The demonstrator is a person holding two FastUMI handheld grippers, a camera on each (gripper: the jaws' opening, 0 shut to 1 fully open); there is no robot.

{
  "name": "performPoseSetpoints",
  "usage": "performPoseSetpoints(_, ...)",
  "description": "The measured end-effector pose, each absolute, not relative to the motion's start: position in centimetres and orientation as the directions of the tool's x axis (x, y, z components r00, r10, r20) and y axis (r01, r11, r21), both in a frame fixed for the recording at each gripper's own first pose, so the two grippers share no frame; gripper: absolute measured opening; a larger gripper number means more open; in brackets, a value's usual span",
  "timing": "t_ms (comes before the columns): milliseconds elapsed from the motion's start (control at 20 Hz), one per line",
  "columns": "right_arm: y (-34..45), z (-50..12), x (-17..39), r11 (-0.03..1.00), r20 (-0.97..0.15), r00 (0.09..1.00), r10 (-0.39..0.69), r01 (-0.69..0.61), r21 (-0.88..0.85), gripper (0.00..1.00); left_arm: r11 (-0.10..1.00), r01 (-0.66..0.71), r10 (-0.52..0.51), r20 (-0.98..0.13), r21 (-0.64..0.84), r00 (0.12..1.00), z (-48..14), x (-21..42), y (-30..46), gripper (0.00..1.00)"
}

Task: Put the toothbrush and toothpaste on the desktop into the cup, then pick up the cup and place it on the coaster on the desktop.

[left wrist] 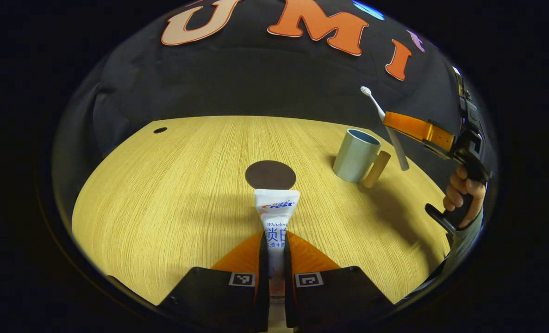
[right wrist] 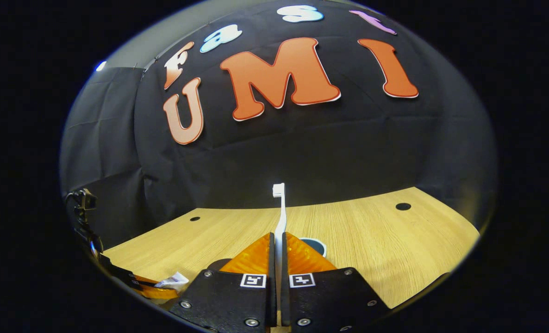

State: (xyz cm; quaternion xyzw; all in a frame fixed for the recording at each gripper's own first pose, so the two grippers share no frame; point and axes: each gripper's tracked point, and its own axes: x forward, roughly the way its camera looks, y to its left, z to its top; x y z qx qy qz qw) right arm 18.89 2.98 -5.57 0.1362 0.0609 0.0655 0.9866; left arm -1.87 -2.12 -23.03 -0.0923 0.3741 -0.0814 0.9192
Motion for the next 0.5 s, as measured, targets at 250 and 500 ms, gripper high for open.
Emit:
performPoseSetpoints(250, 2.5, -5.0, 21.3, 0.938, -0.05, 0.989, 0.142, -0.118, 0.327, 0.04, 0.969, 0.082, -0.221, -0.667, -0.233, 0.711, -22.9, -1.8, -2.0, 0.17)
performPoseSetpoints(500, 2.0, -3.1, 23.2, 0.931, 0.035, 0.992, 0.124, -0.129, 0.341, 0.04, 0.971, 0.07, -0.208, -0.661, -0.228, 0.721, -22.9, -1.9, -2.2, 0.17)
